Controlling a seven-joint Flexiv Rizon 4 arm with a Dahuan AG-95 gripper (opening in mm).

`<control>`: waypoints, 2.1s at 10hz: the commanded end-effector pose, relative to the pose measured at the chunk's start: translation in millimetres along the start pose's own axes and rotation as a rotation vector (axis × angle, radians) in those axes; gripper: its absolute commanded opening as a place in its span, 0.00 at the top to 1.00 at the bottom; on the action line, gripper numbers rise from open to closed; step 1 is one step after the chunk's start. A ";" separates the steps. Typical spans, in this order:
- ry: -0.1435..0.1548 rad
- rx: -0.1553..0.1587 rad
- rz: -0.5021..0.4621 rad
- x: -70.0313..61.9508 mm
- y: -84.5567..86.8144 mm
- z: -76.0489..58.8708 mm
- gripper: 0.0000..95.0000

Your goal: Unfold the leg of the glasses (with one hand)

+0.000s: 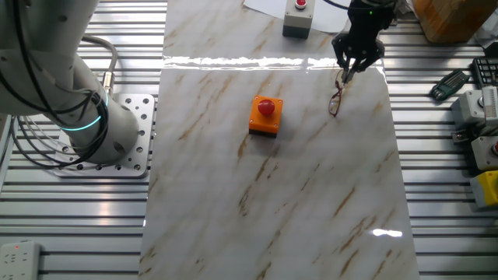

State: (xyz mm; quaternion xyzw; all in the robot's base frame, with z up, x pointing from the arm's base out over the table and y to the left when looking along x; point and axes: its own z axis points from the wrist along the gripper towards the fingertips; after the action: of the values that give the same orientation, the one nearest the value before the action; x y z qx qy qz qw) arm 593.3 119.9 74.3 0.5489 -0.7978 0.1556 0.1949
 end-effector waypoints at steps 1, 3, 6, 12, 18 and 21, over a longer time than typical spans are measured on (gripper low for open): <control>0.001 0.002 0.004 -0.4 1.3 0.2 1.00; 0.005 0.004 0.006 -0.9 2.0 0.6 1.00; 0.020 0.009 0.017 -5.0 4.9 0.2 1.00; 0.027 0.021 0.022 -8.3 11.8 2.2 1.00; 0.038 0.024 0.035 -9.5 15.7 3.0 1.00; 0.041 0.023 0.037 -8.9 16.3 1.2 1.00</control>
State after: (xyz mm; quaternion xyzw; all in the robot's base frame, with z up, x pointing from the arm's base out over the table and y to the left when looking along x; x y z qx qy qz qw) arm 580.7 132.4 68.9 0.5324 -0.8021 0.1797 0.2023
